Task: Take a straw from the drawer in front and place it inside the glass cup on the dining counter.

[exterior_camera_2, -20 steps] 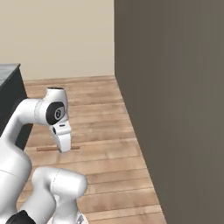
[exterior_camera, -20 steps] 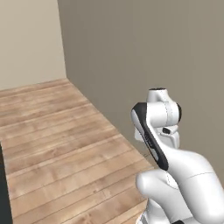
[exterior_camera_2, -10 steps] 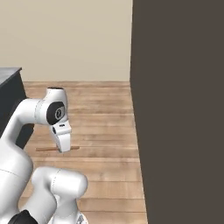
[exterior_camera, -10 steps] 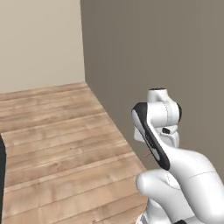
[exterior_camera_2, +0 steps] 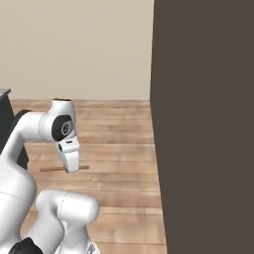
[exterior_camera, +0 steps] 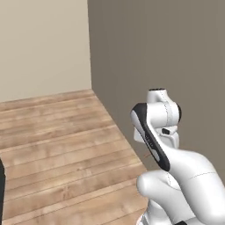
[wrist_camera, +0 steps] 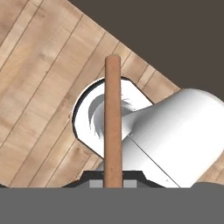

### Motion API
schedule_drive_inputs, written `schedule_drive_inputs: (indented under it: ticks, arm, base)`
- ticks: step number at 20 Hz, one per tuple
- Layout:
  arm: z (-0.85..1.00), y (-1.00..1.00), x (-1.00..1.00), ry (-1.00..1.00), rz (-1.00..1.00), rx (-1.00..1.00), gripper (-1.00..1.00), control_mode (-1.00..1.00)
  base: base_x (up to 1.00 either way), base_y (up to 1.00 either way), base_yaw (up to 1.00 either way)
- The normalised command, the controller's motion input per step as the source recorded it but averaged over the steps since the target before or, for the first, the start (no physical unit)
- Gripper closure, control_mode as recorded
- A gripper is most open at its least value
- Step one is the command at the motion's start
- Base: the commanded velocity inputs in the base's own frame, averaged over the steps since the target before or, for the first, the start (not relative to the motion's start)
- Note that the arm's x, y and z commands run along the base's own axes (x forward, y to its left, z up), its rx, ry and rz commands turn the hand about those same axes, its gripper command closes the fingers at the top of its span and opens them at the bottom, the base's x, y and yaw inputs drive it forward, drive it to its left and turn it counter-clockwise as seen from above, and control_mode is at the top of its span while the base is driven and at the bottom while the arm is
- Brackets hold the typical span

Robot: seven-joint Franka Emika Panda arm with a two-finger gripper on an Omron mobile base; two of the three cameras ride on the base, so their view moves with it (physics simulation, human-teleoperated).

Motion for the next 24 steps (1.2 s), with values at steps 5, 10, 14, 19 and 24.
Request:
schedule_drive_inputs:
  ticks: [5, 10, 14, 19, 24]
  arm:
    - [0.00, 0.00, 0.00, 0.00, 0.00, 0.00, 1.00, 1.00]
    - [0.00, 0.00, 0.00, 0.00, 0.00, 0.00, 1.00, 1.00]
    - [0.00, 0.00, 0.00, 0.00, 0.00, 0.00, 1.00, 1.00]
    - [0.00, 0.00, 0.00, 0.00, 0.00, 0.00, 1.00, 1.00]
    - [0.00, 0.00, 0.00, 0.00, 0.00, 0.00, 1.00, 1.00]
  base:
    - [1.00, -0.09, 0.35]
    - [1.00, -0.23, 0.53]
    - [1.00, -0.45, 0.50]
    - [1.00, -0.72, 0.35]
    - [1.00, -0.78, 0.33]
